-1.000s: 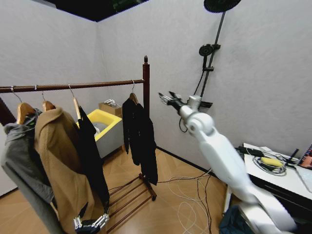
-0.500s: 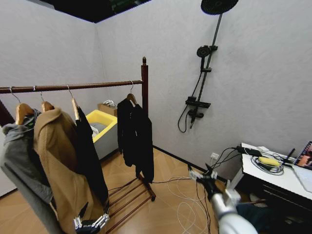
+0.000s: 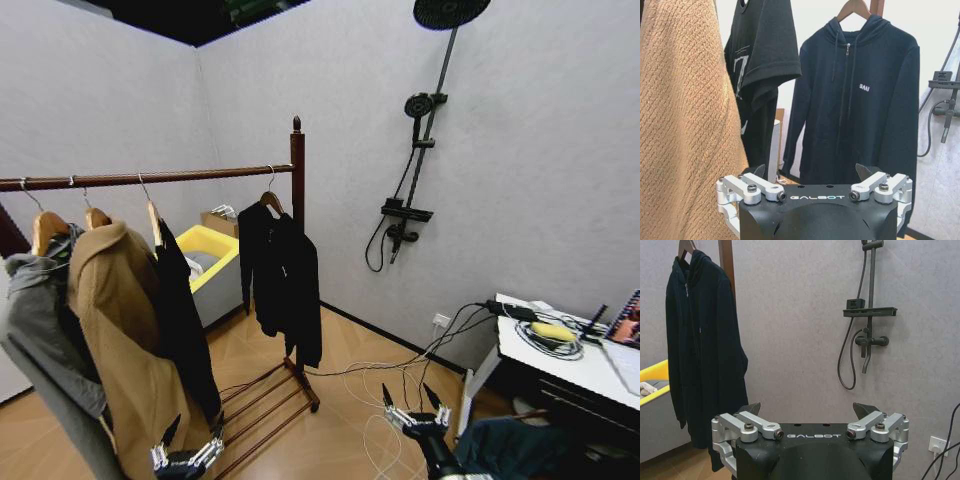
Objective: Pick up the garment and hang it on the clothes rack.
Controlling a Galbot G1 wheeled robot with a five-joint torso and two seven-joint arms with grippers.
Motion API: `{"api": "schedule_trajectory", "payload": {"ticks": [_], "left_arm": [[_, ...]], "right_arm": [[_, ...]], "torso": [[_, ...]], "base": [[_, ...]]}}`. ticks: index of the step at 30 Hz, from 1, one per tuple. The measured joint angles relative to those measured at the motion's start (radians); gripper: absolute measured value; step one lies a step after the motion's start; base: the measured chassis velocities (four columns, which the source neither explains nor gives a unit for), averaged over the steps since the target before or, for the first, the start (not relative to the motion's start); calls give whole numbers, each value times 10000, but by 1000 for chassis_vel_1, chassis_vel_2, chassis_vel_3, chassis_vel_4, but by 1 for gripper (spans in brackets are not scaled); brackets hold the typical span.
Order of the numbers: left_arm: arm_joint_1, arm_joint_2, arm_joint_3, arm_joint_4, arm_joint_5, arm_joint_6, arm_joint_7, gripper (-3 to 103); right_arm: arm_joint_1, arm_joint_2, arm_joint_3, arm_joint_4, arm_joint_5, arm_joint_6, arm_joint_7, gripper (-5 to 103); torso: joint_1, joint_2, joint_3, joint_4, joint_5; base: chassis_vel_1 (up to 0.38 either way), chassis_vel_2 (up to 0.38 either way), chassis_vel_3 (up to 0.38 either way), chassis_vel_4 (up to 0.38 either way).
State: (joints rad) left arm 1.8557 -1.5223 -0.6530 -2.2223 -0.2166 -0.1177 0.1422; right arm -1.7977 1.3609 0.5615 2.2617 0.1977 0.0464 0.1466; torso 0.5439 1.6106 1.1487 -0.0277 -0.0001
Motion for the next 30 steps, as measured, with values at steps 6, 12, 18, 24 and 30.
{"api": "schedule_trajectory", "payload": {"ticks": [6, 12, 18, 24, 30], "left_arm": [[0, 0, 0, 0, 0, 0, 0, 100], [0, 0, 0, 0, 0, 0, 0, 100], [-1, 0, 0, 0, 0, 0, 0, 100], [0, 0, 0, 0, 0, 0, 0, 100], [-1, 0, 0, 0, 0, 0, 0, 100]], "right_arm": [[32, -13, -13, -21, 32, -27, 0, 100], [51, -19, -19, -33, 48, -46, 0, 100], [65, -23, -25, -40, 64, -64, 0, 100], [73, -25, -28, -43, 69, -72, 0, 100], [77, -26, -31, -48, 74, -77, 2, 100]], "torso": [[0, 0, 0, 1, 0], [0, 0, 0, 1, 0], [0, 1, 0, -3, 0], [0, 1, 0, 1, 1], [1, 0, 0, -3, 1]], "base": [[0, 0, 0, 0], [0, 0, 0, 0], [-67, -71, -60, -70], [-81, -88, -80, -84], [-131, -111, -104, -113]]}}
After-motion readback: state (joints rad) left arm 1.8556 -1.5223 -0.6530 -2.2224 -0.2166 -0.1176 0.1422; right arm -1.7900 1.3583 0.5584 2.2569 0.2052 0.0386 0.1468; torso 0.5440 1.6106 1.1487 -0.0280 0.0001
